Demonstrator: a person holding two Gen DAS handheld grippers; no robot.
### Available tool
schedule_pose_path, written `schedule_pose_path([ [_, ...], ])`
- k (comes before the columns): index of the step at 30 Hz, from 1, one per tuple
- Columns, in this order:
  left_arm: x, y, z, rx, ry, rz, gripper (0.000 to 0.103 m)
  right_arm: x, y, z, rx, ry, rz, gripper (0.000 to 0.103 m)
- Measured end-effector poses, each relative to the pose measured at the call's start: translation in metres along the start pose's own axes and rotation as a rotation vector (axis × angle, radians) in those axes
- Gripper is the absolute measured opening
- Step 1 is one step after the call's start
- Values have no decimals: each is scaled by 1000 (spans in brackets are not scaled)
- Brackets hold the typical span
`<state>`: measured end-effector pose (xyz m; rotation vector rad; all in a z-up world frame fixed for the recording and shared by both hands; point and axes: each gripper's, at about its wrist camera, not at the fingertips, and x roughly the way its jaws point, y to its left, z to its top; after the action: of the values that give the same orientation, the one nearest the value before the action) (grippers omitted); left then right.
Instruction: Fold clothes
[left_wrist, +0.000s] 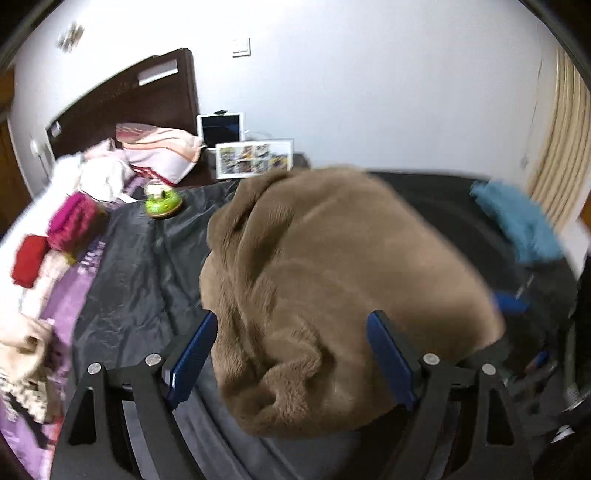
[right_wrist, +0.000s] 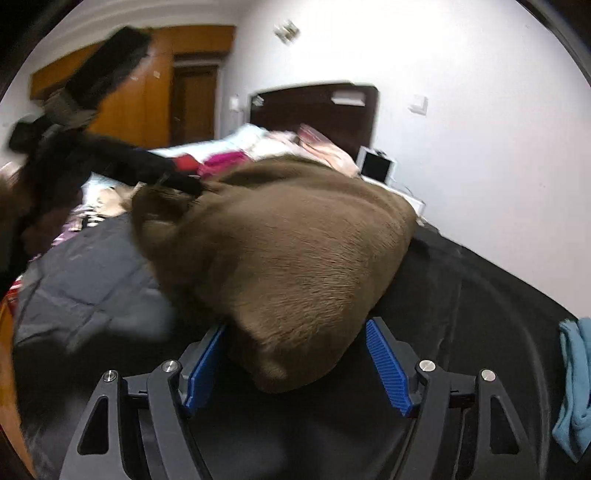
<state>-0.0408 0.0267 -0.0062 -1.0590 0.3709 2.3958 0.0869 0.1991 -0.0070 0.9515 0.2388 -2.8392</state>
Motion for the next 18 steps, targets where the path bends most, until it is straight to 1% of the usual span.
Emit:
schedule_pose_path([
  [1,8,1,-4,-6,20,14,86,5,-5,-1,25,16,-19,76],
  [2,15,5,-8,-30,40,7,86,7,-13,-4,61,33,-37,76],
  [5,33,24,-18,-116,73,-46,86,10,-37,-12,152,73,-56,77],
  [7,41,32,-22,-144,83,-72,87,14,-50,-18,191,118,-56,80],
  [9,48,33,-25,-158,83,-79,90,18,-53,-21,189,141,-66,81],
  [12,52,35,-27,-162,75,-61,96,16,-48,-21,155,144,-81,82],
  [14,53,37,-27,-174,79,-64,96,16,-50,-20,151,160,-57,82],
  [16,51,38,-27,-180,81,-64,96,12,-51,-18,142,168,8,82],
  [18,42,40,-21,-198,67,-84,96,3,-52,-16,128,163,78,82],
])
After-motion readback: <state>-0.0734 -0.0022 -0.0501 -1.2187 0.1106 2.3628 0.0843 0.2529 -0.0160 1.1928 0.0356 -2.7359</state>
